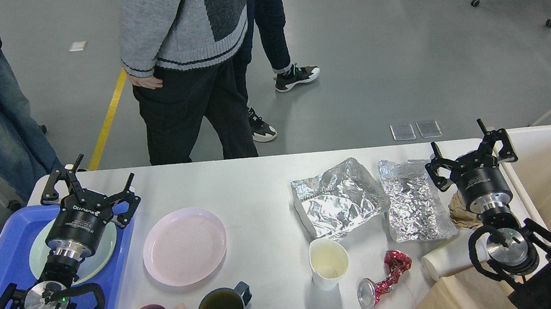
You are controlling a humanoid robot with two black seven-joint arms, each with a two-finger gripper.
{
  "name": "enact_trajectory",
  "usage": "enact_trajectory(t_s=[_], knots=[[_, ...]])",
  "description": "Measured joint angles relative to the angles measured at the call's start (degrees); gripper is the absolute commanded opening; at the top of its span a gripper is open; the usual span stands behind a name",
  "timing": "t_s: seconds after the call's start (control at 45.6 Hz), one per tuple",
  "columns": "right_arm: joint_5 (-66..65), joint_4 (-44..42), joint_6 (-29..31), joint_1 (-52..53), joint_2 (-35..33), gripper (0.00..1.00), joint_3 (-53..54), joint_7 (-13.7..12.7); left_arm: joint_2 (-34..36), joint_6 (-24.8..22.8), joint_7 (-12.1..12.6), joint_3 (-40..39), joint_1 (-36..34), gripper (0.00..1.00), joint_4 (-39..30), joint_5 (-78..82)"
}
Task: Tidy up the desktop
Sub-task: 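Lift the left gripper up from the blue tray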
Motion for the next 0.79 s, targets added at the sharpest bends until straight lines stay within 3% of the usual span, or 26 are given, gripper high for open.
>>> enact_trajectory(t_s=[0.482, 0.789], knots=[[0.00, -0.08, -0.06, 0.00, 0.00, 1.00, 0.00, 0.04, 1.36, -0.48, -0.40, 0.19, 1.03, 0.98, -0.47, 0.17], [0.00, -0.14, -0.06, 0.00, 0.00, 1.00, 0.00, 0.04, 10.09, -0.17, -0.08, 1.53, -1.50, 0.98, -0.58, 0.06]])
